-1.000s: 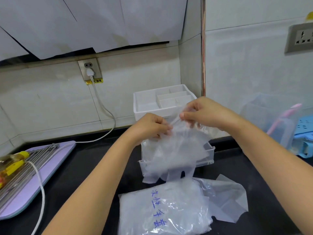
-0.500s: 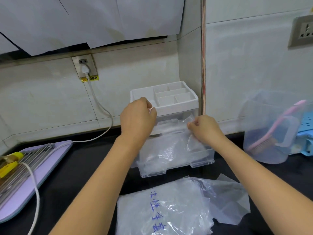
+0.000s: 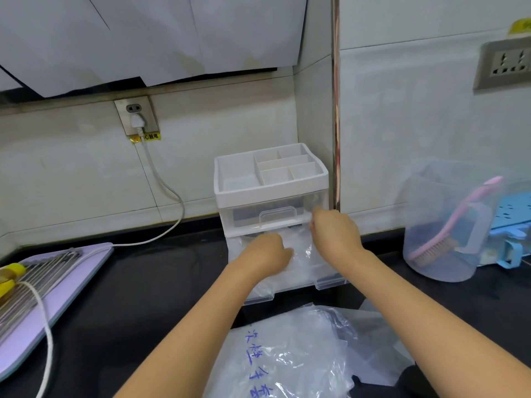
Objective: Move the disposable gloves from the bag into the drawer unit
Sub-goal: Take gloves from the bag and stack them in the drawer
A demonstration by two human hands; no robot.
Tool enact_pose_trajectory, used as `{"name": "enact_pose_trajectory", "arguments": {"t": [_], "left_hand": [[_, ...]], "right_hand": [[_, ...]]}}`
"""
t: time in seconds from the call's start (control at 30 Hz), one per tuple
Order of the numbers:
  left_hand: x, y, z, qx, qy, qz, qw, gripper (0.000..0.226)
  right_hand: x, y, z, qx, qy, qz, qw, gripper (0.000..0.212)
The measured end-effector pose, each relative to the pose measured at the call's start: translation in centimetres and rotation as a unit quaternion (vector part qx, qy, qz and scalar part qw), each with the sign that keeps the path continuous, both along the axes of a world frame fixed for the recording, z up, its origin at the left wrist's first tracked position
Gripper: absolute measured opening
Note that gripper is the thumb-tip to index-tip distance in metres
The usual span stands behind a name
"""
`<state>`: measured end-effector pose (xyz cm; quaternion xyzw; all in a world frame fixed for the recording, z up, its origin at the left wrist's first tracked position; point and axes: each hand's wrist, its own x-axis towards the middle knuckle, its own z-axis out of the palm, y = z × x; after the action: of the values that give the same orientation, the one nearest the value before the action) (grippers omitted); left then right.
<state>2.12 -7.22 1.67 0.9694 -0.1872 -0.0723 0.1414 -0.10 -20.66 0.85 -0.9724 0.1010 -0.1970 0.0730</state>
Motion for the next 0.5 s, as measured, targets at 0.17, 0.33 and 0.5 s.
{"name": "enact_pose_trajectory", "arguments": {"t": [0.17,0.33,0.5], "left_hand": [[0.3,0.2,0.3,0.068,0.028,-0.041,0.996,0.037],[0.6,0.5,0.6,0.087,0.015,-0.073,0.993,0.048],[0.5,0.8,0.2,0.095,0.036,-0.091,0.991,0.041]], "right_hand": [[-0.4,0.3,0.1,-0.023,-0.055,0.004,0.998,0.025],[-1.3,1.6,1.7,0.054,-0.07,0.143,0.986,0.019],[-1.9,2.7,2.1,0.072,0.266,0.195,0.941,0.032]]}}
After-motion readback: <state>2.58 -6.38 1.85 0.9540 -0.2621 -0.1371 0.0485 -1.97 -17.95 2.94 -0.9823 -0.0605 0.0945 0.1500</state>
